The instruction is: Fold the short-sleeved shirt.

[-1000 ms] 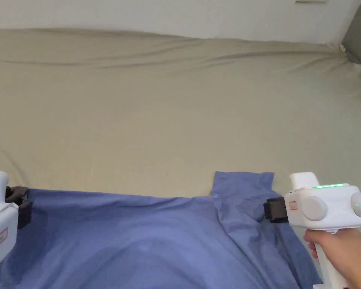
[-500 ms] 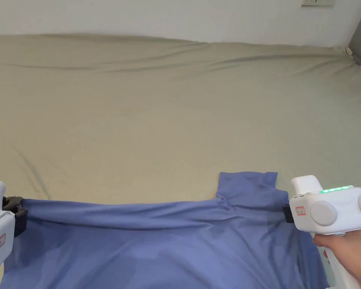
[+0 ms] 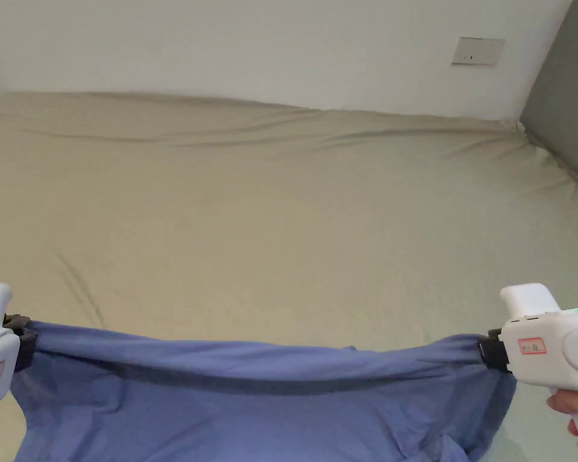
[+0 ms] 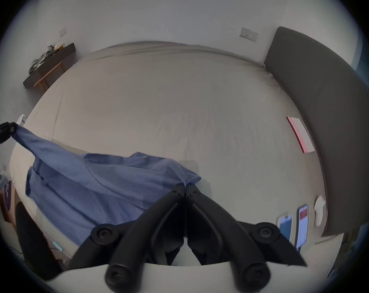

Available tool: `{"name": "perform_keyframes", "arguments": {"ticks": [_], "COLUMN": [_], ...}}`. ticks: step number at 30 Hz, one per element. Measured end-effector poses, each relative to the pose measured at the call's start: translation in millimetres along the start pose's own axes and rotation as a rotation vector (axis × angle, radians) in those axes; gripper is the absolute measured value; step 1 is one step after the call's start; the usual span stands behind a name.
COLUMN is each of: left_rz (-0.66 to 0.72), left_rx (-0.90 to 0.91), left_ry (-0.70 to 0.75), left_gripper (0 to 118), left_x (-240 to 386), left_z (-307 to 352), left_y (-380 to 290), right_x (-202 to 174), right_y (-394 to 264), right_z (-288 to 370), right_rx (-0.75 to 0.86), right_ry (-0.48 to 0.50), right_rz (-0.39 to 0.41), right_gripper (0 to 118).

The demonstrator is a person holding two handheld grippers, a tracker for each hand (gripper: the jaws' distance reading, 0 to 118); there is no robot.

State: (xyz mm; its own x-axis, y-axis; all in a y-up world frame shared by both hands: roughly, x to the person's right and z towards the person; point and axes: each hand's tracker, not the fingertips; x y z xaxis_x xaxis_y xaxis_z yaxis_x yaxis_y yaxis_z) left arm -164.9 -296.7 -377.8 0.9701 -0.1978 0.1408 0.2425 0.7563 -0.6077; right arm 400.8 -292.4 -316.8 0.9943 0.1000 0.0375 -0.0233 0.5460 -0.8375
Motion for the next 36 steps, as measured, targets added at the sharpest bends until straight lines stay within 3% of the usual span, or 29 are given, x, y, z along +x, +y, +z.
{"name": "perform_keyframes", "arguments": {"ticks": [7,18,21,34,36], "left_rz": [-0.055,-0.189,-0.212,-0.305,-0.323], "left_rx": [-0.087,-0.33,-0.381,-0.523,-0.534], "left_ry": [-0.008,-0.054,-0.073,-0.094,-0.102], "left_gripper": [3,3,3,3,4], "left_x": [-1.9,-0.3,0.6,9.9,9.5], "left_z": [28.4,30.8,25.5,-23.4,-22.5], "left_y": [-52.3,-134.3,-143.9,-164.8,-163.0], "right_x": [-8.6,-23.0,-26.1,-38.2,-37.1], "right_y": [-56.4,-136.9,-147.9,-155.0,-152.5], "right_z": [33.6,2.3,-8.7,-59.0,-58.3], "right_rx": [-0.085,-0.374,-0.443,-0.478,-0.482], "right_ry": [0.057,0.131,0.114,0.023,0.018], "right_rz": [0.032,0.114,0.11,0.18,0.183], "right_gripper": [0,0,0,0,4]}}
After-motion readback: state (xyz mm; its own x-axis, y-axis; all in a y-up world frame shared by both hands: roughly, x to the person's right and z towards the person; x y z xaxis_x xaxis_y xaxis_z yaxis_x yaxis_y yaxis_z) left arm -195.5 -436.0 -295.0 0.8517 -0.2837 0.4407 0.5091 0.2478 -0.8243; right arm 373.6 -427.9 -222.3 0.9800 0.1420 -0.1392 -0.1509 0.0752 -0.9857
